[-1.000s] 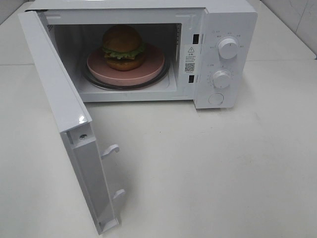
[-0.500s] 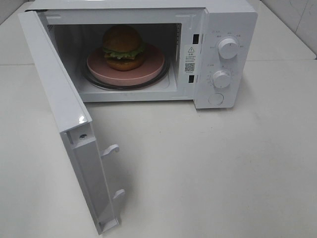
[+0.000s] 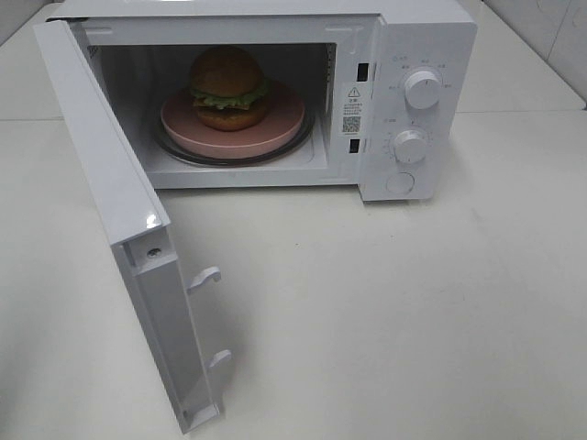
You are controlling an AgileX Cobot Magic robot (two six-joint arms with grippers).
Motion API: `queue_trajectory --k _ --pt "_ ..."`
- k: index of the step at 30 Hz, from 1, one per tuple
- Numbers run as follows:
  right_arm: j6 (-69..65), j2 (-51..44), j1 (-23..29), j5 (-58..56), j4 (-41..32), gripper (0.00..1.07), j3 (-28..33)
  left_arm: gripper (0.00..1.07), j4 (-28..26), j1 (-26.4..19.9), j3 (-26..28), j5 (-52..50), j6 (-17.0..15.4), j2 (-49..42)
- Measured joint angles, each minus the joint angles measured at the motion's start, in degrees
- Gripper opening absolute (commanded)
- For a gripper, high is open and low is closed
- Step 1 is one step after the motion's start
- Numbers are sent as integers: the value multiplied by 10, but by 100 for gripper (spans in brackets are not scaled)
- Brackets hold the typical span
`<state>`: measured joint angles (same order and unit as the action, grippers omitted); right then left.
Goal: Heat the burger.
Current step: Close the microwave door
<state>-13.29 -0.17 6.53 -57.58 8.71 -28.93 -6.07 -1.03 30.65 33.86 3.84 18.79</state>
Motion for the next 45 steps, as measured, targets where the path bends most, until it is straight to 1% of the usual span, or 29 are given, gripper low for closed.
queue_trajectory --k 3,5,6,8,9,11,12,13,14,15,17,19,20,24,25,27,28,29,30,31,32,33,34,35,37,38,39,41,45 --pt "0 0 0 0 0 76 0 0 0 0 0 -14 1 14" --pt "0 0 0 0 0 76 0 0 -1 0 -14 -84 2 49" --pt "0 0 0 0 0 76 0 0 -1 0 -14 -84 2 49" --pt "0 0 0 0 0 76 0 0 -2 0 -50 -195 3 87" --pt "0 0 0 0 0 76 0 0 -2 0 -50 -195 3 87" --pt "0 0 0 0 0 76 0 0 -3 0 -88 -284 3 117" --pt "0 0 0 0 0 76 0 0 -3 0 -88 -284 3 117" --pt "0 0 0 0 0 76 0 0 -3 0 -100 -315 3 127" --pt "0 0 0 0 0 76 0 0 -4 0 -123 -378 3 146" --pt "0 0 0 0 0 76 0 0 -4 0 -123 -378 3 146" --pt "0 0 0 0 0 76 0 0 -4 0 -150 -457 1 176" --pt "0 0 0 0 0 76 0 0 -4 0 -156 -477 -1 189" --pt "0 0 0 0 0 76 0 0 -4 0 -165 -516 -5 217" --pt "0 0 0 0 0 76 0 0 2 0 -168 -555 -18 259" --pt "0 0 0 0 0 76 0 0 15 0 -170 -586 -33 294" --pt "0 0 0 0 0 76 0 0 22 0 -170 -598 -38 312" --pt "0 0 0 0 0 76 0 0 43 0 -170 -625 -61 350" --pt "0 0 0 0 0 76 0 0 43 0 -170 -625 -61 350" --pt "0 0 0 0 0 76 0 0 69 0 -170 -655 -86 382" --pt "0 0 0 0 0 76 0 0 69 0 -170 -655 -86 382" --pt "0 0 0 0 0 76 0 0 87 0 -170 -669 -96 395" --pt "0 0 0 0 0 76 0 0 128 0 -170 -695 -109 423" --pt "0 0 0 0 0 76 0 0 128 0 -170 -695 -109 423" --pt "0 0 0 0 0 76 0 0 171 0 -170 -718 -119 450" --pt "0 0 0 0 0 76 0 0 186 0 -170 -727 -124 463" --pt "0 0 0 0 0 76 0 0 215 0 -170 -743 -138 486" --pt "0 0 0 0 0 76 0 0 215 0 -170 -743 -138 486" --pt "0 0 0 0 0 76 0 0 238 0 -170 -767 -154 513" --pt "0 0 0 0 0 76 0 0 249 0 -170 -795 -158 543"
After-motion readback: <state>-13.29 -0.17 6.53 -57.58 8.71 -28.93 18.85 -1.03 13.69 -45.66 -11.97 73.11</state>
